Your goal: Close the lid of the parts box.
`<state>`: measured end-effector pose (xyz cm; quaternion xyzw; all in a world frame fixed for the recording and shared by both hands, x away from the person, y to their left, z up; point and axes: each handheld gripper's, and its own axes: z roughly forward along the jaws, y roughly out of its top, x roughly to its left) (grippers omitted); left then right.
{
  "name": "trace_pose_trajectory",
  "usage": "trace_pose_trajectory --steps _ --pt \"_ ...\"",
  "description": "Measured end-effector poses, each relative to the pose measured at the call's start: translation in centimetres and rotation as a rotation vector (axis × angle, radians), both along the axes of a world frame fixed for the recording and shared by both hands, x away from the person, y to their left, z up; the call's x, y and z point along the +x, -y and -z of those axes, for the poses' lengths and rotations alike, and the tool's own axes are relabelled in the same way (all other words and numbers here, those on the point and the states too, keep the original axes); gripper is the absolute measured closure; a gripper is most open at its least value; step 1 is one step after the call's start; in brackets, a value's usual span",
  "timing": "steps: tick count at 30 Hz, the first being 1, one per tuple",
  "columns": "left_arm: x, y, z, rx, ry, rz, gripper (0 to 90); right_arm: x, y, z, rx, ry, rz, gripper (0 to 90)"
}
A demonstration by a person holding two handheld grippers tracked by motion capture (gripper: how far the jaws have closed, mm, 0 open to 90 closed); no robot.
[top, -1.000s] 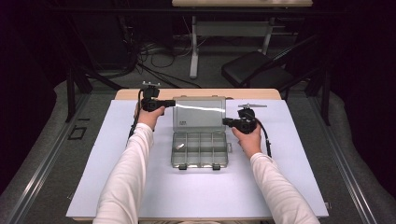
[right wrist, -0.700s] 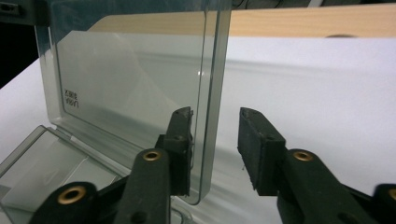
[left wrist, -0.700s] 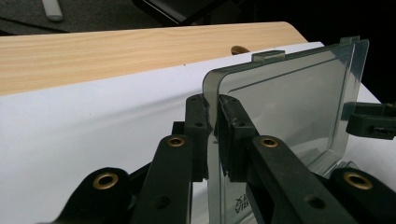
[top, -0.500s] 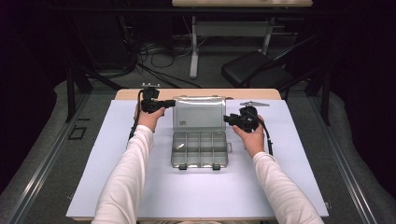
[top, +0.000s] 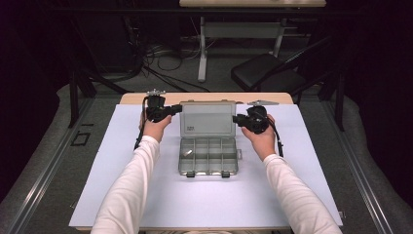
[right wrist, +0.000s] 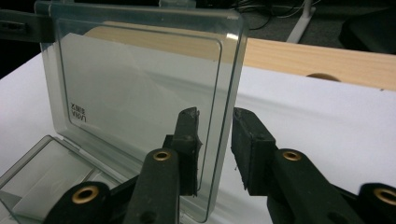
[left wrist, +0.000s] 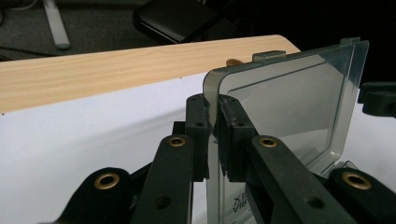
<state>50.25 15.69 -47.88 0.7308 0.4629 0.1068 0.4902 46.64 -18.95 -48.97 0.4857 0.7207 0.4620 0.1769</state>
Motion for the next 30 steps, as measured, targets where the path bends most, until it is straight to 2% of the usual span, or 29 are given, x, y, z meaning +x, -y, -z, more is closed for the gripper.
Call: trace_pose_trajectory --steps 8,13,20,26,30 --pt "-0.9 0.0 0.0 -0.009 0.039 -0.004 83.7 0.2 -0.5 -2.1 -0.038 0.018 0.000 89.9" --pt "-1.3 -0.1 0.1 -0.011 0.062 -0.003 83.8 0.5 -1.2 -3.8 -0.043 0.042 0.003 90.0" --pt "-1.7 0.0 0.0 -0.001 0.084 -0.004 83.9 1.2 -1.8 -5.7 -0.041 0.052 0.020 90.0" --pt "-2.4 -0.1 0.2 -0.009 0.112 -0.007 84.1 2.1 -2.4 -6.6 -0.044 0.049 0.035 90.0" --pt "-2.9 -0.1 0.2 -0.005 0.133 -0.007 84.1 2.7 -2.8 -6.6 -0.056 0.035 0.043 90.0"
